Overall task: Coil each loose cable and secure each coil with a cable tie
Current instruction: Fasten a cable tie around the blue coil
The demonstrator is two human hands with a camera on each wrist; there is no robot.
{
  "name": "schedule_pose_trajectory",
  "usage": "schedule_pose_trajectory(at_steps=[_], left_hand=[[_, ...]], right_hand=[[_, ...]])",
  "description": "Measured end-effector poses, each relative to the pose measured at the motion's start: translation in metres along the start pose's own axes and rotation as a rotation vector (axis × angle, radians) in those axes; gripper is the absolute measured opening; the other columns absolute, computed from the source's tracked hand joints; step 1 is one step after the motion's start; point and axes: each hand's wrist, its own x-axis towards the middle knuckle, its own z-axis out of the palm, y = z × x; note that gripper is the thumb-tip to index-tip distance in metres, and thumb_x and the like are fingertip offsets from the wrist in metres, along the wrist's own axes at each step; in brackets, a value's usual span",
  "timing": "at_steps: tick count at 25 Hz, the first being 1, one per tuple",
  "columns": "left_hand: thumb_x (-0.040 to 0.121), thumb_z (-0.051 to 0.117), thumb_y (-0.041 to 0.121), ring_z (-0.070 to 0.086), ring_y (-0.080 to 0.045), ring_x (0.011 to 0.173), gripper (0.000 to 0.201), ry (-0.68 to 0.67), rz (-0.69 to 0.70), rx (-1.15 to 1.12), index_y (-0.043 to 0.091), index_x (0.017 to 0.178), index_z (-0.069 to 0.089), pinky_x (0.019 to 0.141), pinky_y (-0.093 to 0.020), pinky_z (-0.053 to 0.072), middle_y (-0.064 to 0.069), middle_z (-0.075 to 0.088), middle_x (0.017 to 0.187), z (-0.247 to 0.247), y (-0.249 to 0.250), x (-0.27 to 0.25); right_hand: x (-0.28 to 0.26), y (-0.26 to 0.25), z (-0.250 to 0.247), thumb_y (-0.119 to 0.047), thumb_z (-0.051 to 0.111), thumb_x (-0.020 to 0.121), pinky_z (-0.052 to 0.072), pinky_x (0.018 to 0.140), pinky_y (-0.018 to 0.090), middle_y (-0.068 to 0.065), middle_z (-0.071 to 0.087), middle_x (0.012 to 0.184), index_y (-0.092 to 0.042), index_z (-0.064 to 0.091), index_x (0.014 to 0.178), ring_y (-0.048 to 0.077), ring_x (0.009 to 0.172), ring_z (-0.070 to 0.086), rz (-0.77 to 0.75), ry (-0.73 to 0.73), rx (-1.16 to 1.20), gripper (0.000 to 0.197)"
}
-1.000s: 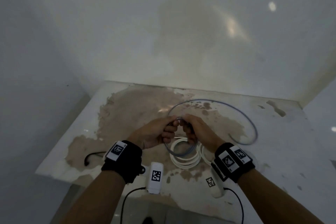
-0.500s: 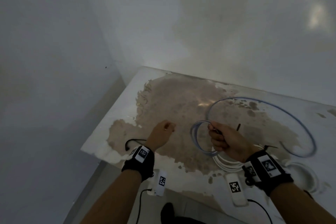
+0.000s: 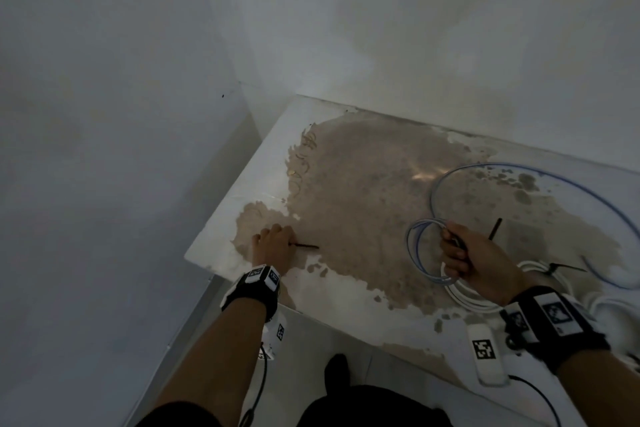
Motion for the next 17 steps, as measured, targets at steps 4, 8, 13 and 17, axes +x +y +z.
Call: schedule_pose_trajectory(at_steps=[4,8,13,17], left_hand=[[0.093,0.052,0.025,0.057,-0.03,0.098,0.012,0.042,-0.004,-0.066,0.021,0.099,0.062,0.092,-0.04,0.032,-0.003,0.059,0.102,-0.012,-0.005,0.01],[0.093,0.055,0.023,0.062,-0.026,0.092,0.005,0.122,0.016,-0.154,0.023,0.094,0.06,0.092,-0.038,0.029,0.001,0.065,0.098,-0.028,0.0,0.013],[0.096,0.054,0.024,0.06,-0.021,0.075,0.002,0.254,0.192,-0.306,0.022,0.095,0.054,0.074,-0.036,0.046,0.004,0.061,0.089,-0.058,0.058,0.005],[0.101,0.045,0.028,0.054,-0.018,0.06,0.013,0.023,0.392,-0.414,0.023,0.104,0.058,0.052,-0.029,0.043,0.0,0.062,0.081,-0.071,0.147,-0.012]], right_hand=[[-0.002,0.002,-0.003,-0.032,0.035,0.106,0.028,0.043,0.027,-0.002,0.025,0.053,-0.015,0.043,0.075,0.011,0.038,0.023,0.004,0.02,0.004,0.037],[-0.006,0.002,-0.008,-0.033,0.036,0.107,0.028,0.046,0.029,-0.002,0.026,0.053,-0.014,0.046,0.077,0.012,0.04,0.024,0.013,0.06,0.011,0.037],[-0.015,0.004,-0.02,-0.031,0.036,0.107,0.03,0.044,0.029,-0.002,0.031,0.051,-0.013,0.05,0.078,0.012,0.039,0.027,0.02,0.124,0.051,0.037],[-0.032,-0.001,-0.036,-0.028,0.036,0.108,0.035,0.043,0.029,-0.002,0.037,0.05,-0.011,0.052,0.08,0.013,0.039,0.033,-0.004,0.185,0.065,0.036]])
